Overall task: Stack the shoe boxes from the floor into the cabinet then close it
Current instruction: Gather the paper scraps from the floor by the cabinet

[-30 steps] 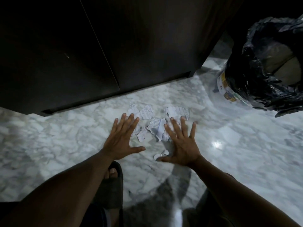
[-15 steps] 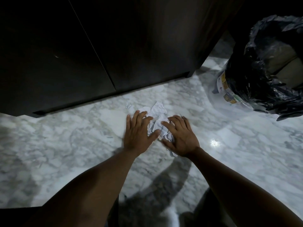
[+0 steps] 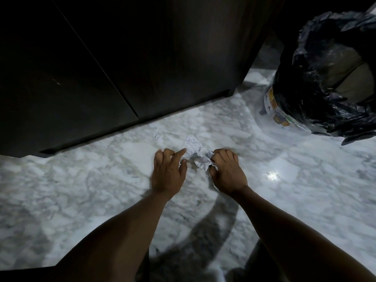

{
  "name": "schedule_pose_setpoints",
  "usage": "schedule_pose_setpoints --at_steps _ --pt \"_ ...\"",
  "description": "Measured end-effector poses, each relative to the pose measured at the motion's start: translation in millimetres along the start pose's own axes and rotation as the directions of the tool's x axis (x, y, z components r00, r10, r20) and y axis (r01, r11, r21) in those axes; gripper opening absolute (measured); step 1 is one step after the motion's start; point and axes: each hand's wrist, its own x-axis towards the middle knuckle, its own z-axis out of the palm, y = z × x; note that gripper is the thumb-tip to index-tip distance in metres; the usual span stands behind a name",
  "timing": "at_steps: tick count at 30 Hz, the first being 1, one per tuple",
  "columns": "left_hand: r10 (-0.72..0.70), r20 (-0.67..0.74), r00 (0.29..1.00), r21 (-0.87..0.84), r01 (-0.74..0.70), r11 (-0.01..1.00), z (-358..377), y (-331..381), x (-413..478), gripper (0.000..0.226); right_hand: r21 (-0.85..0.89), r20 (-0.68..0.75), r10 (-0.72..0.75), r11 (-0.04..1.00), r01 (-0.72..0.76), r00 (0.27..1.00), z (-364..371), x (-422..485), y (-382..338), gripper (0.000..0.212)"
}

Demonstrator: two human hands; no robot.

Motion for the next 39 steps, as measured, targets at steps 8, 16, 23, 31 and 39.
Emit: schedule_pose_setpoints --at_steps 8,16,23,31,39 --pt "-0.211 -0.026 0.977 -0.091 0.207 0.974 -4 7 7 0.049 -0.064 0.043 -0.006 0.998 0.009 0.999 -4 -1 -4 0.055" --pt "-0.225 -0.078 0.971 -0.176 0.209 0.962 2 2 10 0.021 -0.019 0.086 0.007 1.000 -0.006 0.996 -6 -1 0 0.050" --pt "-0.143 0.056 0.988 0.019 0.143 0.990 -4 -19 28 0.066 -0.083 0.070 -0.006 0.996 0.012 0.998 -3 0 -1 0.067" --pt "-0.131 -0.022 0.991 -0.090 0.128 0.988 -6 -15 20 0.034 -0.085 -0.065 -0.022 0.996 0.017 0.998 2 -1 0 0.034" --pt "0.010 0.024 1.000 -0.114 -0.007 0.993 -17 -17 13 0.025 -0.141 0.112 0.000 0.990 0.016 0.994 -2 0 1 0.066"
